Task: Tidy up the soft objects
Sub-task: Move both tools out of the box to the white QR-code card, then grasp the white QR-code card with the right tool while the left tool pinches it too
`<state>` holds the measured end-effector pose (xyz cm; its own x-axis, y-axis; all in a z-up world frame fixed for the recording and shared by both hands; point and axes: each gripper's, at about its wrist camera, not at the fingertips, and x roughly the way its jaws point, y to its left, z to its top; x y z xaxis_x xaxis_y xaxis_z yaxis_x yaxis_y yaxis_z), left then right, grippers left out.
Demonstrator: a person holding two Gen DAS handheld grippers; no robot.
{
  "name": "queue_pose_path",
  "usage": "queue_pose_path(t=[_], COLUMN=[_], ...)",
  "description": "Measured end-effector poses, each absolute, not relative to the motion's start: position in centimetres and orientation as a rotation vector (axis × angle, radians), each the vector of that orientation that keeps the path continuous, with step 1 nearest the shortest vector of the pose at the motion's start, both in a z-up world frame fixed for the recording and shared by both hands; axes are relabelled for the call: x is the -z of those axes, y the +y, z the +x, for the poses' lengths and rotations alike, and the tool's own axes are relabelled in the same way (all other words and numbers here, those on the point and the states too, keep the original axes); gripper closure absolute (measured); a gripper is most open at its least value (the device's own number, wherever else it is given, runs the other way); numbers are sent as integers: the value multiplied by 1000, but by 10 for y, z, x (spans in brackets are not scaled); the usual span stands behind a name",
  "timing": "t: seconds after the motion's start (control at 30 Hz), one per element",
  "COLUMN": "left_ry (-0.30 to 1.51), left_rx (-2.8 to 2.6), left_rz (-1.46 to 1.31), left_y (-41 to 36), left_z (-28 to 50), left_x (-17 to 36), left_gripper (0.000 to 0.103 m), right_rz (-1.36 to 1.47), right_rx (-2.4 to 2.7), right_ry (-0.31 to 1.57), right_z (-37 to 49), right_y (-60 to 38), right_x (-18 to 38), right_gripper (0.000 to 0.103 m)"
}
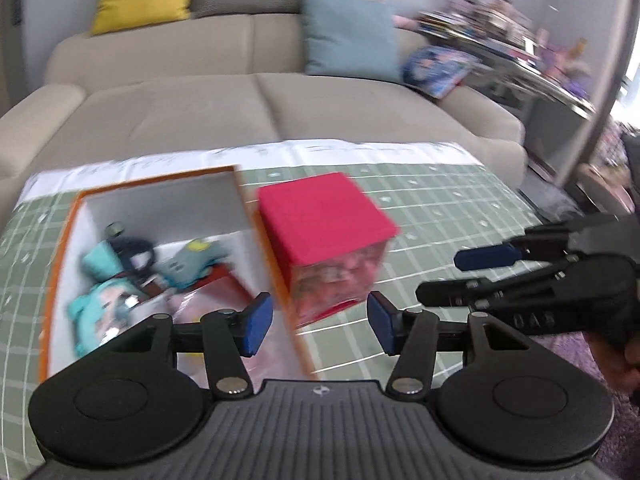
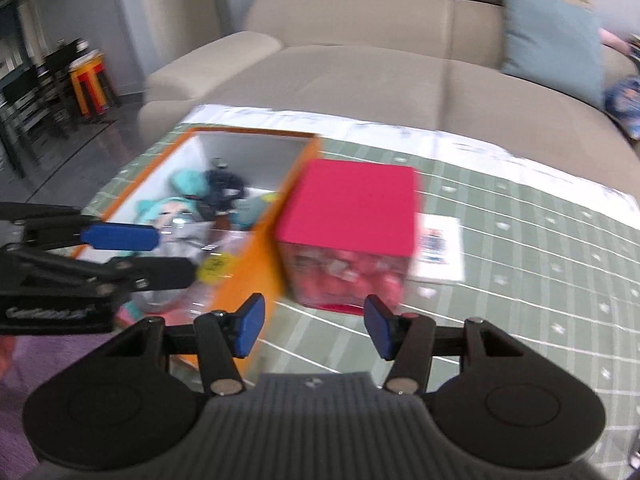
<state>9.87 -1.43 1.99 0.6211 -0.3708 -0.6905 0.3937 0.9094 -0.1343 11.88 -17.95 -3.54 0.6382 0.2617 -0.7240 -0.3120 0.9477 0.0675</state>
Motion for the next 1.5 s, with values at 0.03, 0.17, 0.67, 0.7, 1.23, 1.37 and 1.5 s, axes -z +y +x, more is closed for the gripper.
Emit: queue_pose_path(t=[0.03,0.17,0.67,0.7,1.23,1.37,1.5], left_ry=[786,794,876,884,1018,1012,1011], left_rx=[458,518,605,618,728,724,720], left_rz=[47,131,437,454,759,726,703], left_y=[-21,-53,-141,-145,-194,-193,-193], left_z=[99,111,187,192,286,291,288], left_x=[-20,-20,-11,-9,21,26,28], left_gripper=[40,40,40,39,39,39,39], right_rz=[-60,-38,141,147,214,199,191], right_rx=[-302,-227,-167,-176,-287,-294,-263], right_ry=[815,815,904,911,991,962,945], right_z=[118,118,198,207,304,307,305], right_y=[-191,-227,-291,-293,-300,-296,-299], right_x=[36,43,100,105,170,171,172], right_gripper=[48,48,50,50,69,83,103])
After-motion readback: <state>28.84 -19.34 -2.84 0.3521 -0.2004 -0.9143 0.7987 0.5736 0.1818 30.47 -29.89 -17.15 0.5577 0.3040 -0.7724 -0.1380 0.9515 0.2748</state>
